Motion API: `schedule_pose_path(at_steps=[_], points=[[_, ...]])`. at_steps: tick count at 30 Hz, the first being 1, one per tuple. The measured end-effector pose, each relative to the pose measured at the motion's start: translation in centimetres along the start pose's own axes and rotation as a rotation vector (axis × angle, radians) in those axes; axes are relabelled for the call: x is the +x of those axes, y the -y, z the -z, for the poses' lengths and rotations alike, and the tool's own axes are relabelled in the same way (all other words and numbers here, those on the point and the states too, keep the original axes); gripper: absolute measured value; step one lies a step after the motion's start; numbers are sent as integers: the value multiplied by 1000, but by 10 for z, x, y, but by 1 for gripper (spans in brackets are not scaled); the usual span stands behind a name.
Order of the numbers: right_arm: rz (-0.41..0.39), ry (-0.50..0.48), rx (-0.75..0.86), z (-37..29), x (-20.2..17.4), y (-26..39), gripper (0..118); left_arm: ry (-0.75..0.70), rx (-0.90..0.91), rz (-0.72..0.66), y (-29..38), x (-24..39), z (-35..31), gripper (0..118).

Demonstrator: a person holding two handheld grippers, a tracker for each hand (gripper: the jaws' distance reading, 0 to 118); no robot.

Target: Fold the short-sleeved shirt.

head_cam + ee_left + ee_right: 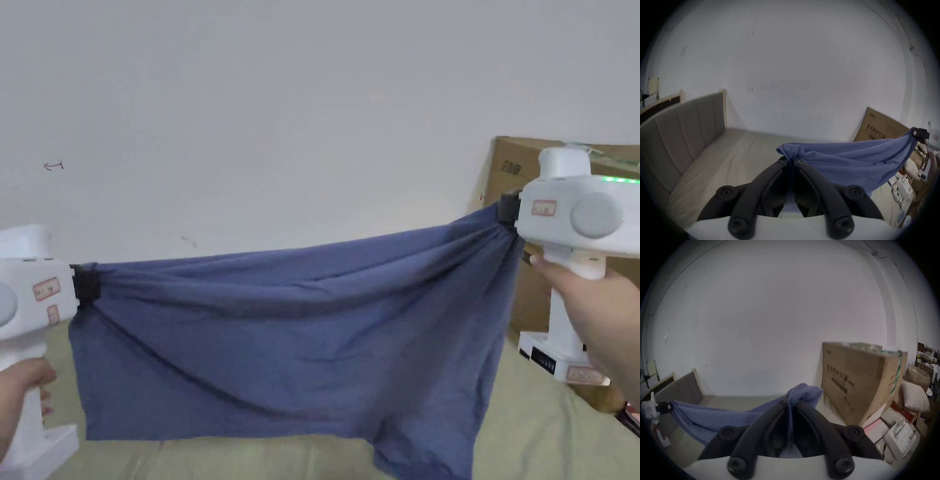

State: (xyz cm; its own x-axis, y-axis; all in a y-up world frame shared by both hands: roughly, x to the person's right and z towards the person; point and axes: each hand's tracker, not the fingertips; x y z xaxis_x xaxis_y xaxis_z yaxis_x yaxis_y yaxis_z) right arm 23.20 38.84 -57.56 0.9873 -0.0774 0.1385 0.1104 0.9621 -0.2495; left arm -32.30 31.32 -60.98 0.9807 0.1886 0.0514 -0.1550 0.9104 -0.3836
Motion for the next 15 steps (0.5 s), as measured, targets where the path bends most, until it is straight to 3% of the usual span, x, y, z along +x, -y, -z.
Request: schedule_pose_path(at_steps=[6,10,12,14,15], points=[[54,17,-439,-2,44,200,1,-9,-336,-67,150,-24,4,6],[-9,-22,-666,-66,69,311,1,45,-478,-3,232,-39,-36,6],[30,-25,-711,-102,85,340,2,70,-525,43,256,-42,-62,6],[150,-63,-723,-143,102,355,2,116,-593,44,271,-49,-87,6],[172,-54,-719,-158,110,360,2,118,-624,48,276,-52,-97,6]])
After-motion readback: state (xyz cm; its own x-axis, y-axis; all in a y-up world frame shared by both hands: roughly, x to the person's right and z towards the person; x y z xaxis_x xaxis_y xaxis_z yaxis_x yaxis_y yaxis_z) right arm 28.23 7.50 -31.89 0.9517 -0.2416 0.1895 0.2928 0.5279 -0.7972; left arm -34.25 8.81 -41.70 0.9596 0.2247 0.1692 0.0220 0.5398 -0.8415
